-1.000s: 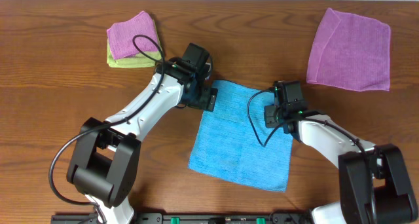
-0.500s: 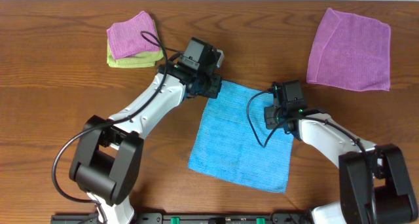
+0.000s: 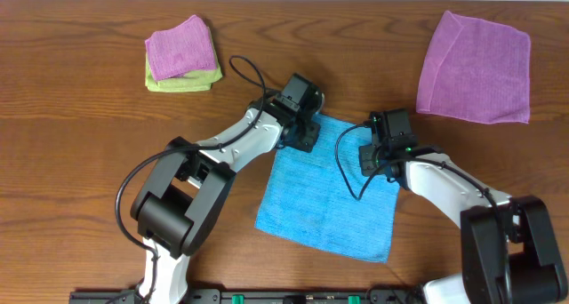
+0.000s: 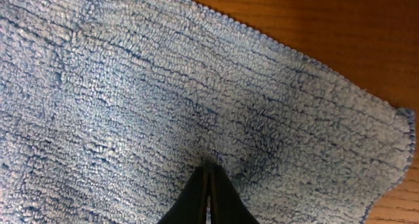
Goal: Fold the cloth
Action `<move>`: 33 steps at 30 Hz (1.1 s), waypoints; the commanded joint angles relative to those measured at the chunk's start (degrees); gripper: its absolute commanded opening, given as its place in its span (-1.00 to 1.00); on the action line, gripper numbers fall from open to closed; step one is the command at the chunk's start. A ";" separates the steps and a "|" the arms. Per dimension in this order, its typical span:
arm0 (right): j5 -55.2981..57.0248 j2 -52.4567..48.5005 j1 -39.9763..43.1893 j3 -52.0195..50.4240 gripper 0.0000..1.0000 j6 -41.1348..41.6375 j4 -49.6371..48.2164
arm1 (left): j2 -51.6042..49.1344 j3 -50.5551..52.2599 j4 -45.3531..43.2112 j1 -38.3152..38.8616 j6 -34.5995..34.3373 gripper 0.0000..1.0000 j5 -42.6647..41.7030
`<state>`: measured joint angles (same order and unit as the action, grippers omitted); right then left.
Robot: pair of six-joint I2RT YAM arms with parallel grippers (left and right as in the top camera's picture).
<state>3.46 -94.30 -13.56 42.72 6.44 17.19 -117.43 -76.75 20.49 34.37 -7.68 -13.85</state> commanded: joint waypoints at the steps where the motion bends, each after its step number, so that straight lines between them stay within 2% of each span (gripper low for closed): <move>1: -0.33 -3.34 0.63 -3.67 -0.92 -0.92 3.32 | -0.52 -0.66 -1.01 -0.37 0.00 -0.88 6.05; 9: -2.99 -3.32 0.57 -3.61 -0.94 -0.68 1.90 | -4.87 -0.66 -2.64 -1.29 -0.07 -0.88 8.68; 15: -3.54 -3.32 -0.02 -1.51 -0.93 -0.72 0.52 | -4.79 -1.16 -2.69 -4.02 -0.92 -0.88 18.03; 19: -5.42 -3.32 -0.02 0.72 -0.93 -0.85 -1.73 | -4.79 -1.42 -1.84 -7.48 -1.16 -0.88 17.46; 23: -12.07 -3.32 -0.46 2.67 -0.97 -0.98 -4.72 | -4.79 -1.42 -1.03 -10.25 -1.38 -0.88 16.52; 30: -15.82 -3.32 -3.80 3.43 -0.97 -0.92 -11.45 | -4.79 -1.42 -1.05 -10.86 -1.38 -0.88 16.39; 33: -15.72 -3.32 -4.90 4.00 -0.98 -0.92 -11.19 | -4.35 -1.97 -0.20 -10.86 -1.38 -0.88 16.87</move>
<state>-10.57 -97.12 -17.17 45.39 6.02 5.78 -119.90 -78.00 18.96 23.42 -8.82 1.96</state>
